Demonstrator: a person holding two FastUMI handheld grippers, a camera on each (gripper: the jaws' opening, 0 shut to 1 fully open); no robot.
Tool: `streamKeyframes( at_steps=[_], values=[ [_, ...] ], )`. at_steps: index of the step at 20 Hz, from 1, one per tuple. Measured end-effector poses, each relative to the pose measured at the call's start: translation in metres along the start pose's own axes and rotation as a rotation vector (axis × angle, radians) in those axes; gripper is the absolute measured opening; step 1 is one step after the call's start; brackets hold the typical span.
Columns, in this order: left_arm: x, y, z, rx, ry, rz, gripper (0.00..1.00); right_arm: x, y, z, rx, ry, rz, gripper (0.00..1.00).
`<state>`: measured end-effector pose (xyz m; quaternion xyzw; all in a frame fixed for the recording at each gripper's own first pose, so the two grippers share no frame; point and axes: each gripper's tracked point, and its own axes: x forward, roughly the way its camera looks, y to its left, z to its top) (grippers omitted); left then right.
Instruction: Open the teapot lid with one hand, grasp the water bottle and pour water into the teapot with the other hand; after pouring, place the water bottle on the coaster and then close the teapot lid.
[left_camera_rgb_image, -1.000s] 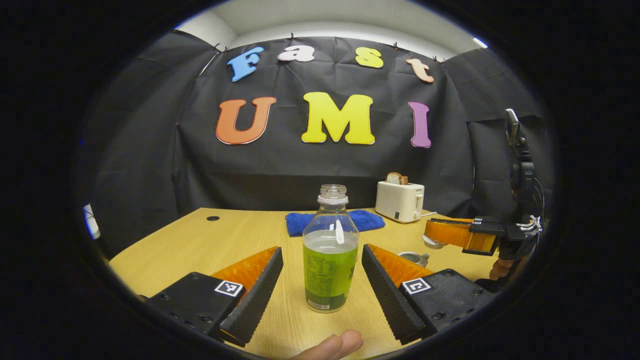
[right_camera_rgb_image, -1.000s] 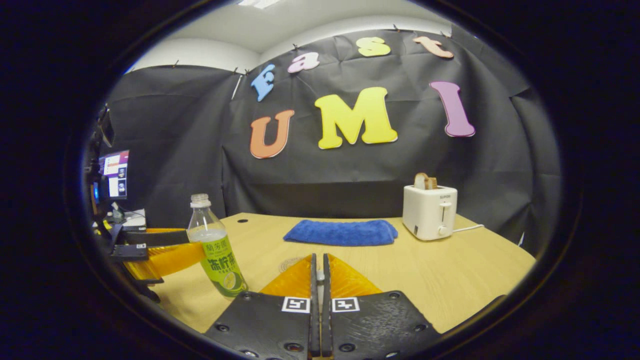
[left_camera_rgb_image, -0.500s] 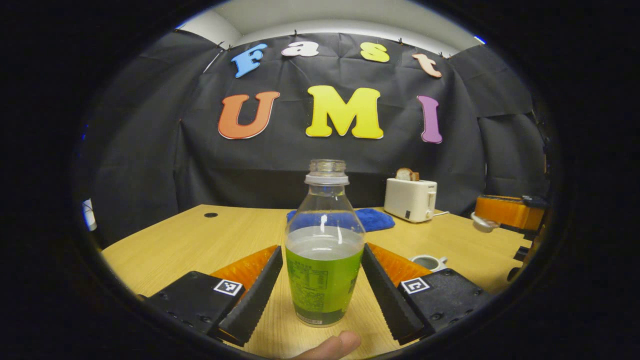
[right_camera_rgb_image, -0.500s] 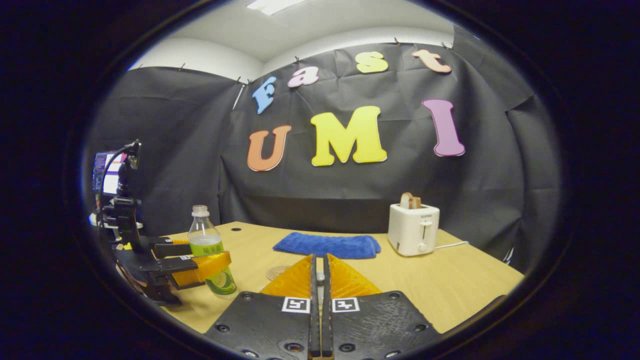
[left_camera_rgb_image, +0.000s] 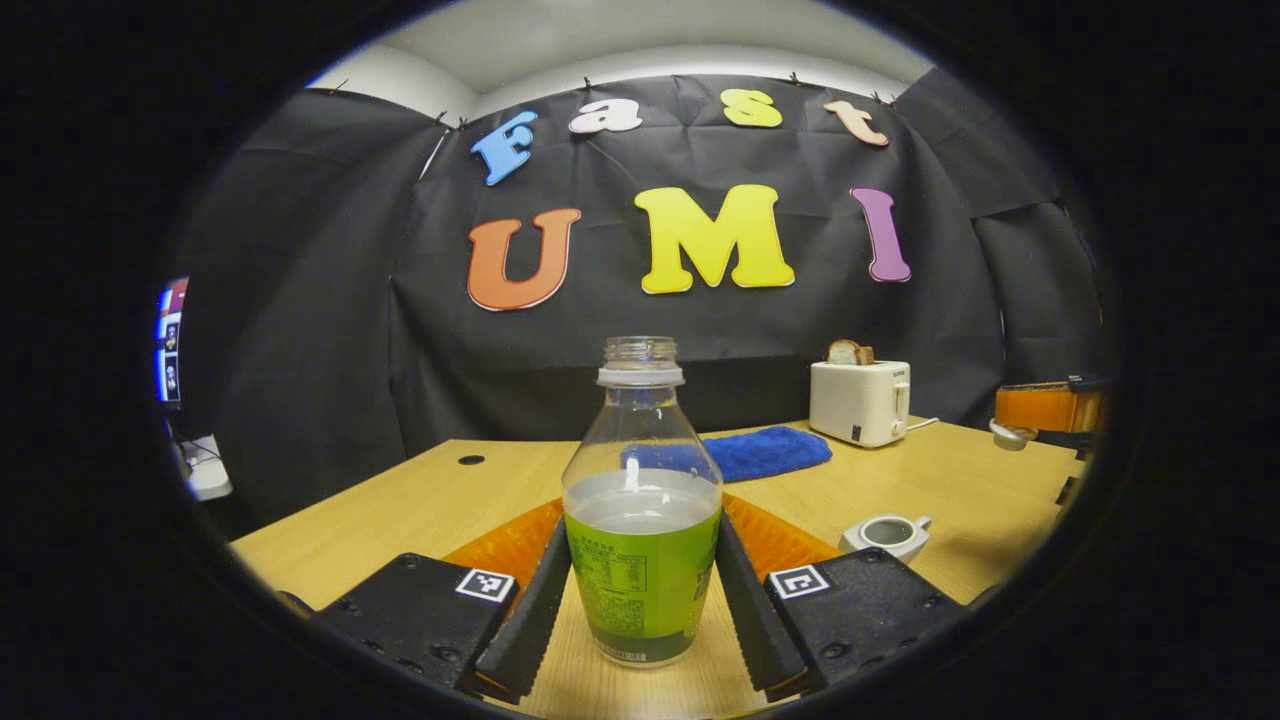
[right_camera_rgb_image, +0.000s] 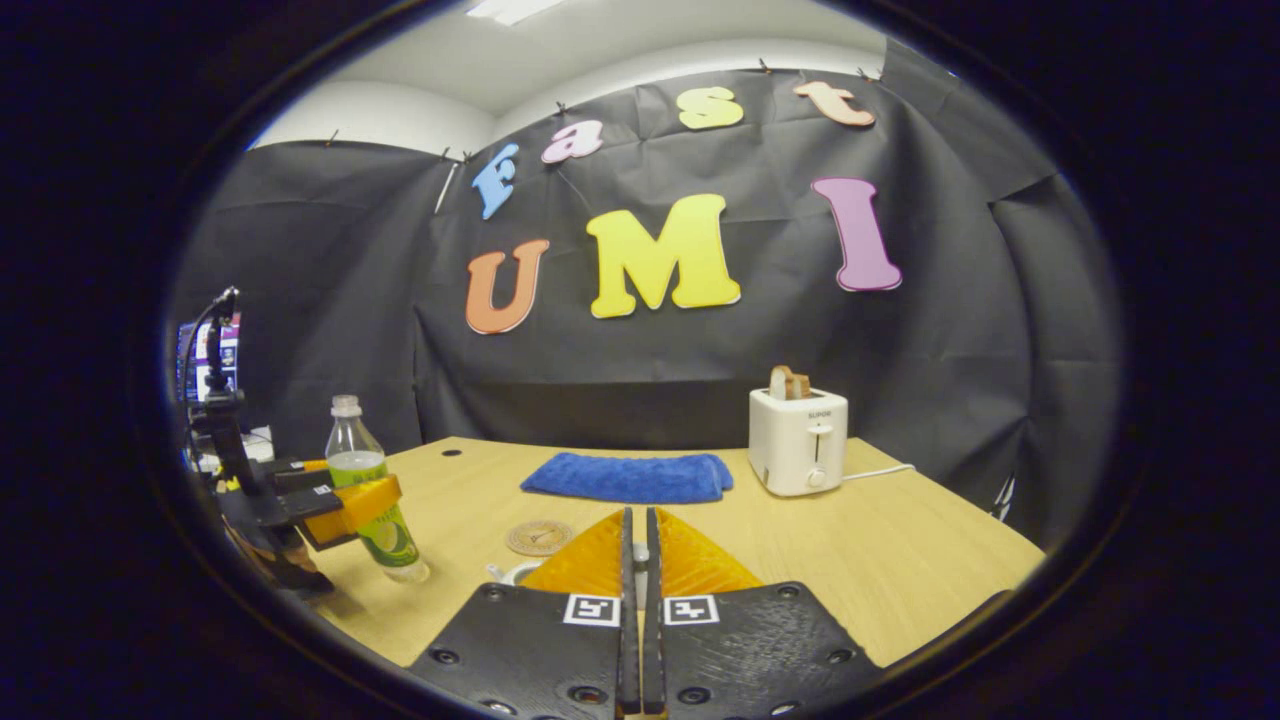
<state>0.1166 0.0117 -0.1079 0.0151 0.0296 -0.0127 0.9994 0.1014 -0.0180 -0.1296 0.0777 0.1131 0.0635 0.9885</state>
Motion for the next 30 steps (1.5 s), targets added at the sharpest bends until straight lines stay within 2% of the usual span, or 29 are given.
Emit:
streamKeyframes(
  at_steps=[2,5,6,8,12,21,26,27,28,30],
  values=[
    [0.002,0.007,0.006,0.046,0.008,0.028,0.76,0.000,-0.003,-0.001,-0.005,0.005,-0.003,0.01],
    [0.007,0.005,0.007,0.197,0.046,0.031,0.76,0.001,-0.009,-0.002,-0.012,0.007,-0.017,0.01],
    [0.011,0.002,0.012,0.302,0.036,0.028,0.76,0.002,-0.014,-0.001,-0.008,0.009,-0.024,0.01],
    [0.016,0.002,0.015,0.418,0.028,0.046,0.77,0.004,-0.021,-0.003,-0.002,0.015,-0.036,0.01],
    [0.017,-0.017,0.003,0.543,0.065,-0.011,0.75,0.008,-0.036,-0.010,-0.026,0.037,-0.056,0.01],
    [0.022,-0.049,-0.025,1.219,0.127,-0.136,0.75,0.002,-0.077,-0.004,-0.018,0.039,-0.127,0.01],
    [0.016,-0.061,-0.022,1.501,0.135,-0.191,0.75,0.000,-0.094,-0.002,0.006,0.042,-0.159,0.01],
    [0.014,-0.062,-0.025,1.544,0.153,-0.201,0.72,-0.001,-0.094,-0.003,0.011,0.044,-0.157,0.01],
    [0.018,-0.066,-0.024,1.588,0.157,-0.214,0.75,-0.001,-0.093,-0.002,0.012,0.043,-0.151,0.01],
    [0.024,-0.072,-0.023,1.685,0.185,-0.219,0.75,-0.004,-0.090,0.006,-0.001,0.017,-0.138,0.01]
  ],
)
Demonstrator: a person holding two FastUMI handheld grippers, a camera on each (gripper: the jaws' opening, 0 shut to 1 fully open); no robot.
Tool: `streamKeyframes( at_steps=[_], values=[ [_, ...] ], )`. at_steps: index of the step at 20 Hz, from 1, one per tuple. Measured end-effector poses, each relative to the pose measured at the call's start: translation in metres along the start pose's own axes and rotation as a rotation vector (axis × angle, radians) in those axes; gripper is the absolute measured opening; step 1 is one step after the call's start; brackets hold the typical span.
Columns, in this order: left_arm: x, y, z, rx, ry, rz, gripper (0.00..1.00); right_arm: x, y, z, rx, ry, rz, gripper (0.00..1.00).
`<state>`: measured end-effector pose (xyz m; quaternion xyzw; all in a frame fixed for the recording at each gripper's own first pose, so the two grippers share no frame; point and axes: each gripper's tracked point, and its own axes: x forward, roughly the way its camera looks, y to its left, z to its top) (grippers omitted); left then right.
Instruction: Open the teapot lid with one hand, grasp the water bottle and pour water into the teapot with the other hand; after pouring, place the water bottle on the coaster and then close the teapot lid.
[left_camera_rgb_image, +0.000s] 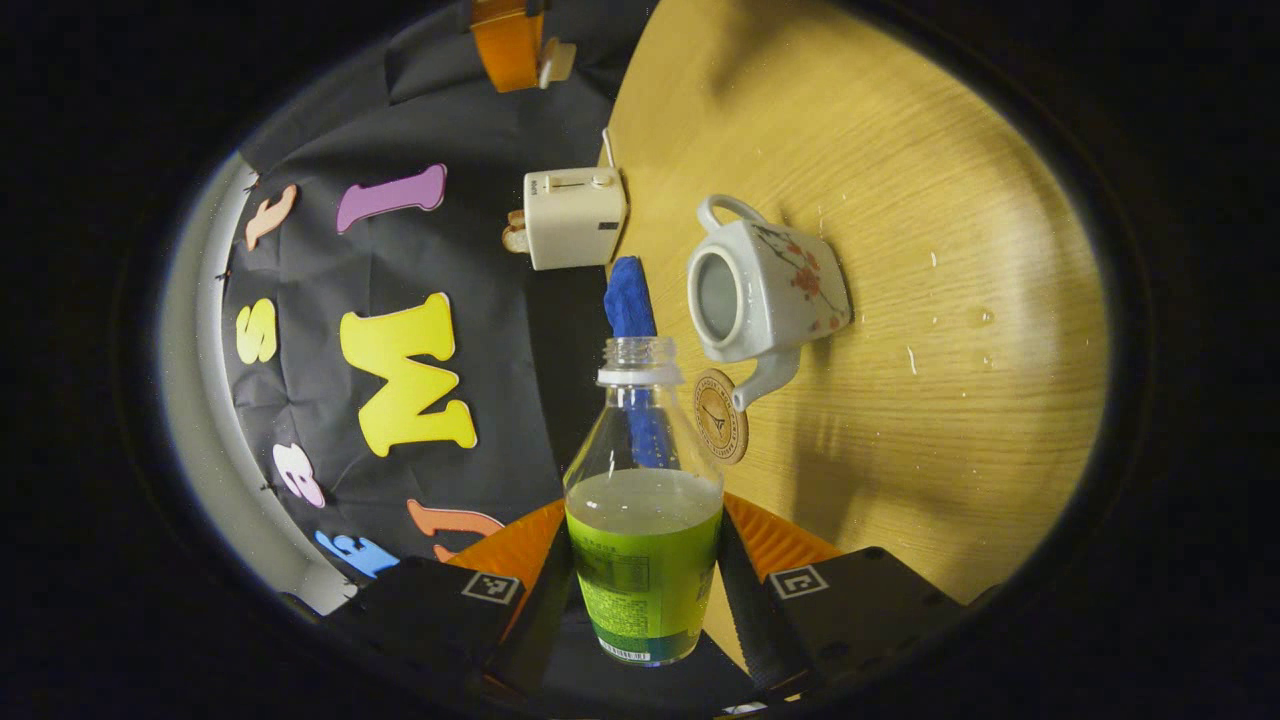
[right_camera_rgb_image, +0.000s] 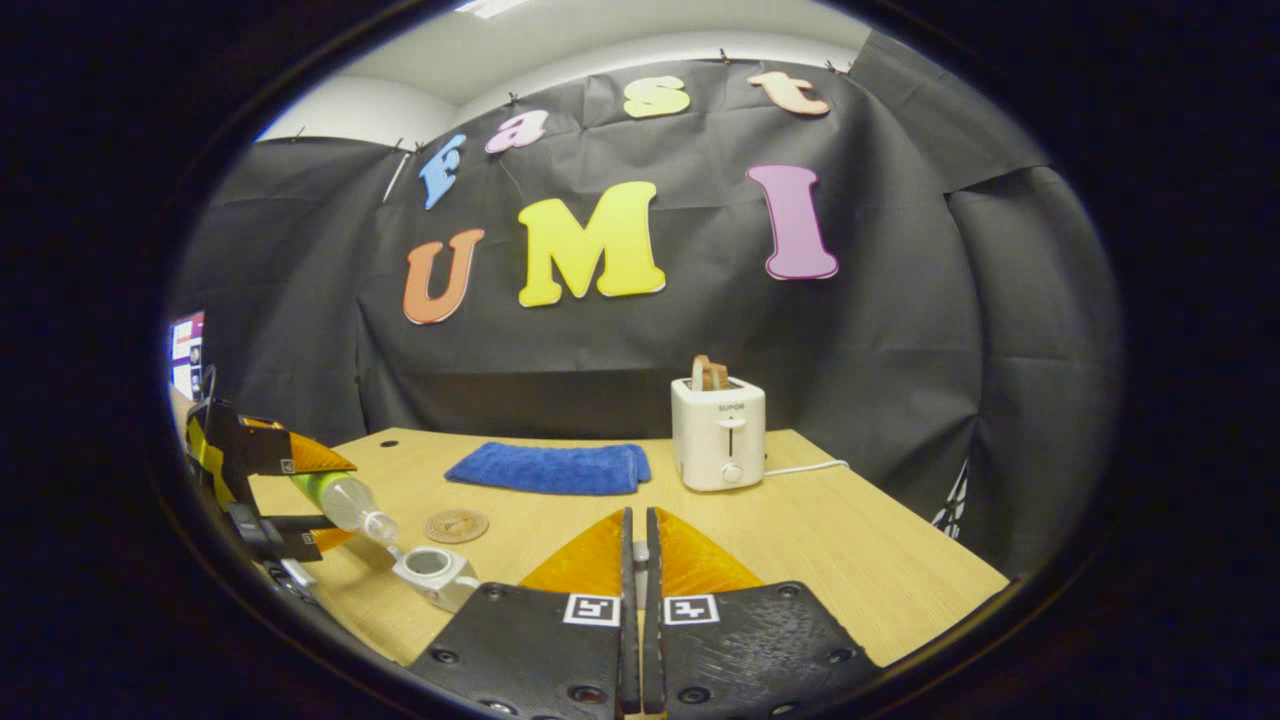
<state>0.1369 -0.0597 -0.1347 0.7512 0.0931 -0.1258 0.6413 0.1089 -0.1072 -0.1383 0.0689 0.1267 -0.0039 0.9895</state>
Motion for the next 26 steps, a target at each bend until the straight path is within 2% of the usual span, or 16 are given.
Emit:
streamKeyframes(
  at_steps=[4,5,6,8,22,26],
  values=[
    [0.000,0.009,0.013,0.210,0.036,-0.012,0.72,-0.003,-0.003,0.004,-0.003,-0.009,-0.005,0.01],
    [0.002,0.011,0.012,0.240,0.049,-0.018,0.75,-0.003,-0.002,0.003,0.002,-0.006,-0.002,0.01],
    [0.004,0.014,0.012,0.271,0.063,-0.026,0.72,-0.003,-0.004,0.002,0.002,0.000,-0.006,0.01],
    [0.002,0.019,0.010,0.299,0.085,-0.021,0.75,-0.004,-0.006,0.004,0.006,-0.003,-0.006,0.02],
    [-0.006,0.034,0.016,0.446,0.142,-0.016,0.75,-0.005,-0.012,0.005,0.011,0.002,-0.015,0.01],
    [-0.007,0.037,0.017,0.451,0.149,-0.017,0.75,-0.006,-0.015,0.006,0.016,0.003,-0.019,0.01]
  ],
)
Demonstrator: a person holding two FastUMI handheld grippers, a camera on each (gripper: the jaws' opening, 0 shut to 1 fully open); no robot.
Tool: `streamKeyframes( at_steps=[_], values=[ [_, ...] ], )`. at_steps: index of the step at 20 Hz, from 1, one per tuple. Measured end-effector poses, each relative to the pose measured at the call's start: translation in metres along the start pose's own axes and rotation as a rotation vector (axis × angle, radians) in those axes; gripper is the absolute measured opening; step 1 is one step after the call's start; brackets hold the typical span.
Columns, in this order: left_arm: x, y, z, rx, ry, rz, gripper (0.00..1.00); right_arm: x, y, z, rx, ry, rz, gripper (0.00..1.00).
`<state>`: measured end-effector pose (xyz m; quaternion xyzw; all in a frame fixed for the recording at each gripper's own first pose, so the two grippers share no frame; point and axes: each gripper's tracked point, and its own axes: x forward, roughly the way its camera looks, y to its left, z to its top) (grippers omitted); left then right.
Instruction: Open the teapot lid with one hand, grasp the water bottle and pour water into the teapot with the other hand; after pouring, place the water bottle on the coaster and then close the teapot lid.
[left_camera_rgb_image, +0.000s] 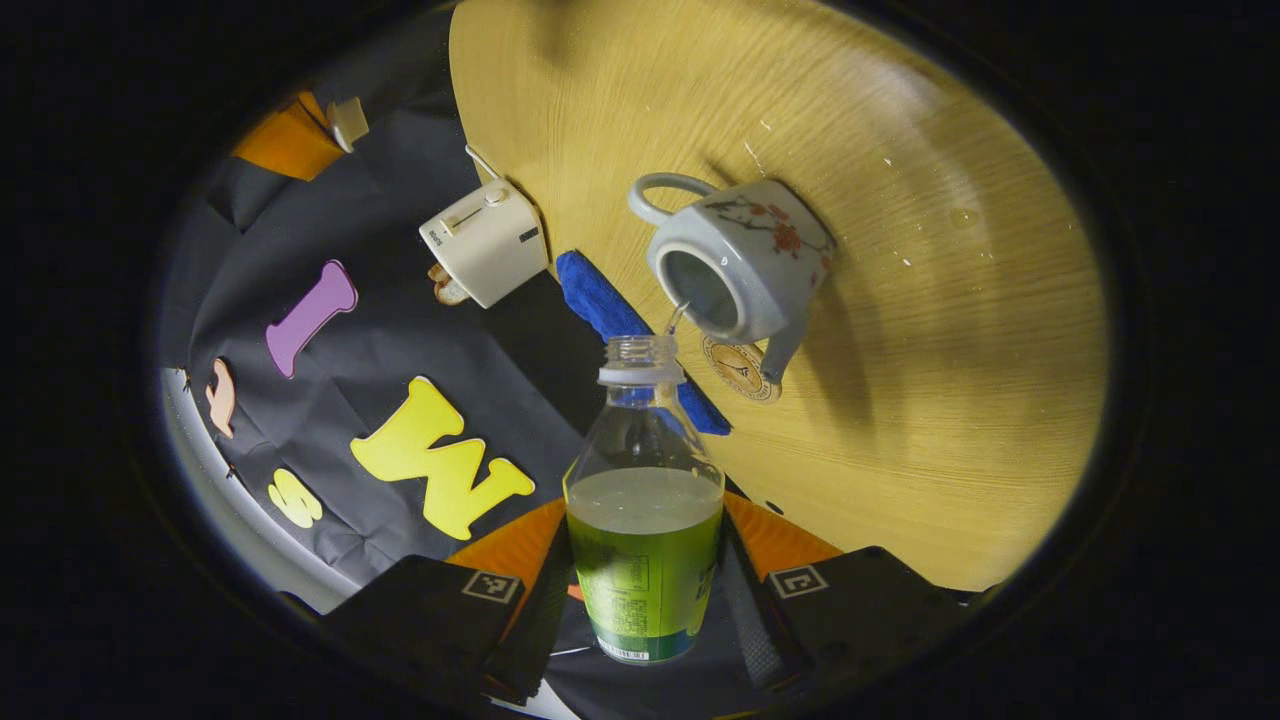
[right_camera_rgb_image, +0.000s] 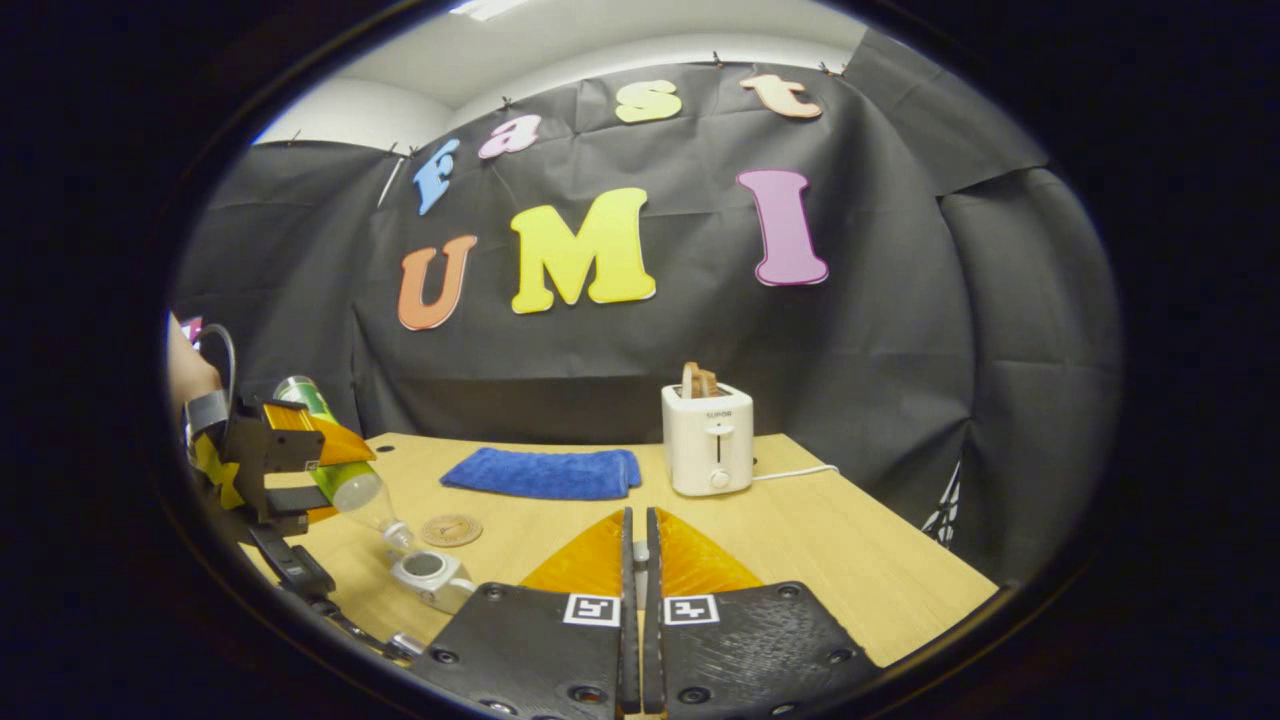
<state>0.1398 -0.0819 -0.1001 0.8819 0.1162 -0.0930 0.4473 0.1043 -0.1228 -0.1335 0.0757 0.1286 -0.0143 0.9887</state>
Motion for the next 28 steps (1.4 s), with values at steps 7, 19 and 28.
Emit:
streamKeyframes(
  at_steps=[7,19,28],
  values=[
    [0.001,-0.006,0.000,-0.021,-0.013,0.002,0.75,0.002,0.001,-0.002,-0.003,0.006,-0.003,0.01],
    [0.021,0.017,0.014,-0.850,-0.364,0.068,0.75,0.004,-0.009,-0.006,0.003,0.018,-0.033,0.01],
    [0.068,0.081,-0.037,-1.940,-0.556,0.201,0.75,0.008,0.007,-0.014,0.007,0.038,0.006,0.01]
  ],
)
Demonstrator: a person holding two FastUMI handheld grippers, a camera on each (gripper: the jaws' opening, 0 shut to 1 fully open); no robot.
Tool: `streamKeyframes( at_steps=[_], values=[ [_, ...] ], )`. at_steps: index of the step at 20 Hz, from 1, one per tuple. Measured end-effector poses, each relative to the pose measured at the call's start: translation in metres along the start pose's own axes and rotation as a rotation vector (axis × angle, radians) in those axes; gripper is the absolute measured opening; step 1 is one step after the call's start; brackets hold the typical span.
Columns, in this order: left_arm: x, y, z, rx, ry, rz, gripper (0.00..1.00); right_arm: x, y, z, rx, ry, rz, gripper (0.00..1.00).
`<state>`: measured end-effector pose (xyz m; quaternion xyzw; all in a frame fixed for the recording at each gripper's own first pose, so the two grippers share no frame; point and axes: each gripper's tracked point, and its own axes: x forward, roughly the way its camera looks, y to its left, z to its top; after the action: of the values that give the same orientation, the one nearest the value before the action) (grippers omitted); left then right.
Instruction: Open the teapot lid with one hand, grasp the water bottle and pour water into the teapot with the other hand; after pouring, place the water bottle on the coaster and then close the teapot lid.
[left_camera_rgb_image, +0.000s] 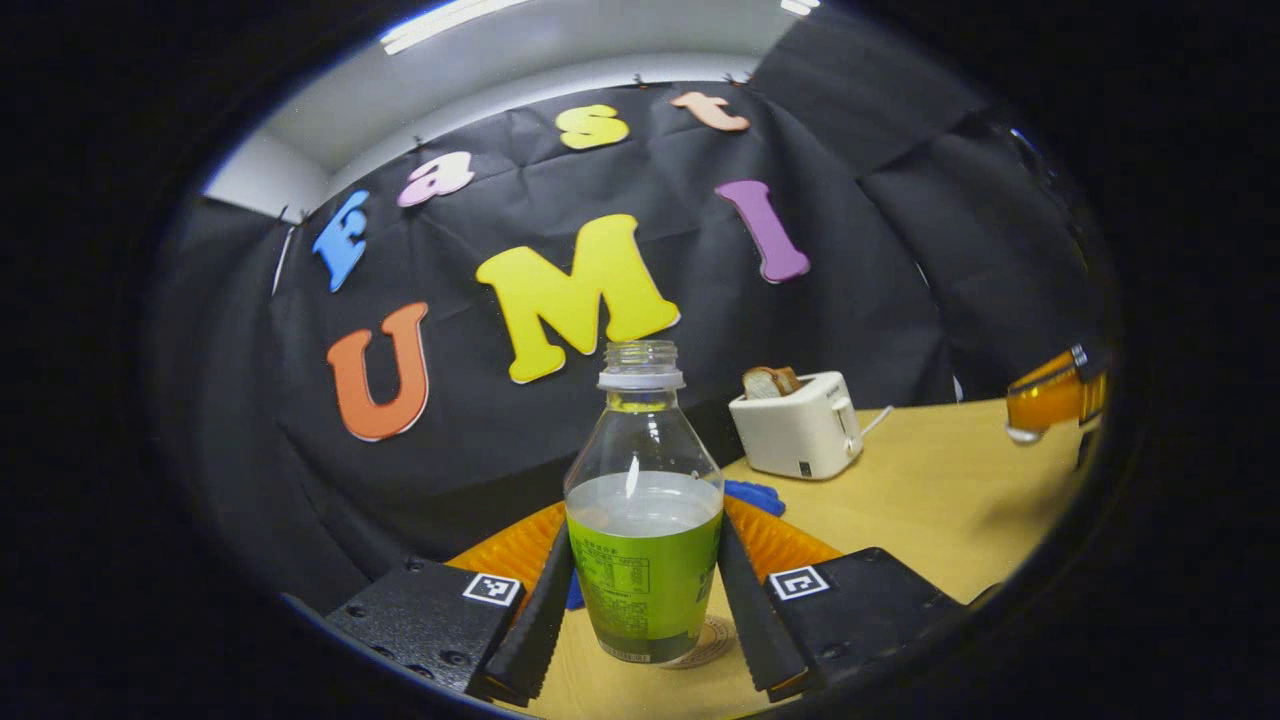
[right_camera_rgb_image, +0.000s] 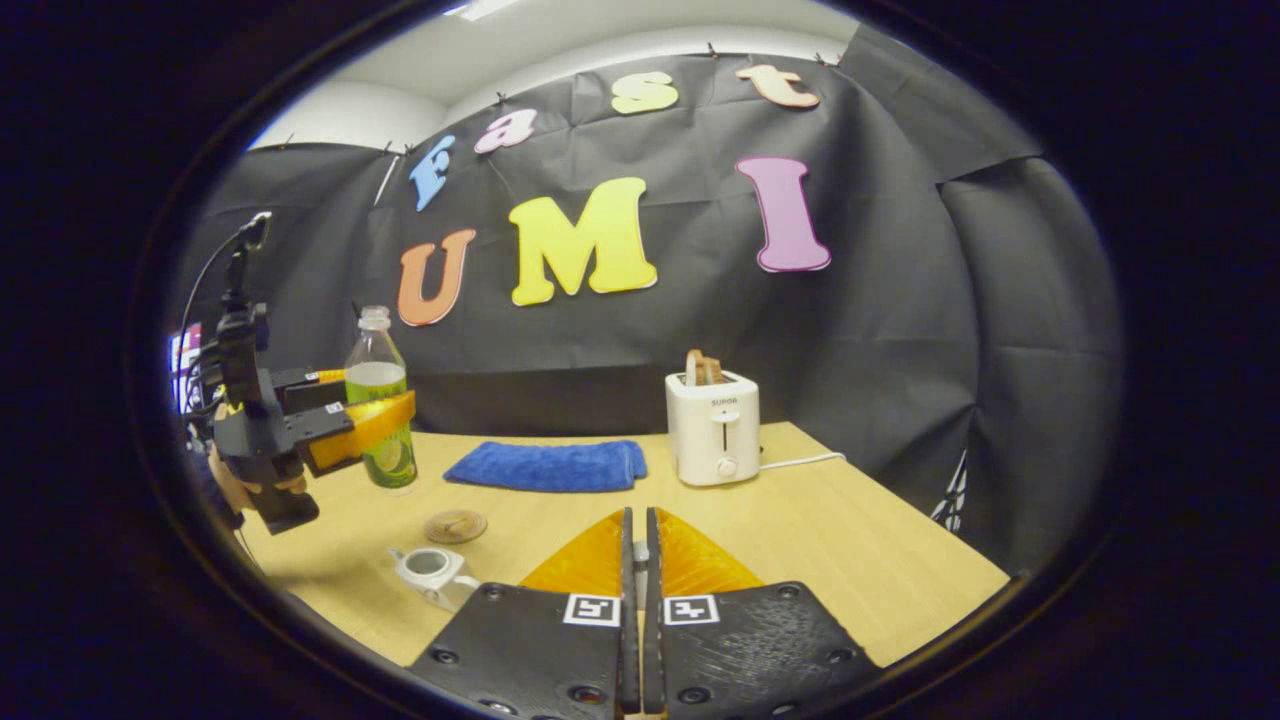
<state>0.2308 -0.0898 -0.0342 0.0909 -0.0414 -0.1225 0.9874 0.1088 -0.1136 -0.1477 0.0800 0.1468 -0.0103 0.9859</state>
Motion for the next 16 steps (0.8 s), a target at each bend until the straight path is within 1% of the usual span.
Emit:
streamKeyframes(
  at_steps=[1,3,5,7,10,12,14,16],
  values=[
    [0.007,0.002,-0.008,-0.073,0.009,0.018,0.75,0.001,0.001,-0.003,-0.007,0.004,-0.004,0.02],
    [0.019,0.002,-0.027,-0.182,0.048,0.033,0.75,0.004,0.009,-0.006,0.017,0.016,0.016,0.02],
    [0.027,0.015,-0.052,-0.216,0.085,0.071,0.76,0.007,0.017,-0.014,0.043,0.032,0.046,0.01],
    [0.030,0.018,-0.064,-0.233,0.101,0.083,0.76,0.011,0.019,-0.020,0.059,0.040,0.055,0.02],
    [0.038,0.013,-0.065,-0.266,0.080,0.068,0.76,0.019,0.025,-0.036,0.086,0.072,0.069,0.02],
    [0.044,0.007,-0.071,-0.246,0.082,0.059,0.76,0.024,0.026,-0.054,0.064,0.116,0.073,0.01],
    [0.045,0.002,-0.084,-0.227,0.108,0.057,0.76,0.023,0.026,-0.059,0.049,0.126,0.074,0.01],
    [0.045,0.009,-0.093,-0.219,0.115,0.078,0.76,0.022,0.025,-0.061,0.046,0.125,0.077,0.01]
  ],
)
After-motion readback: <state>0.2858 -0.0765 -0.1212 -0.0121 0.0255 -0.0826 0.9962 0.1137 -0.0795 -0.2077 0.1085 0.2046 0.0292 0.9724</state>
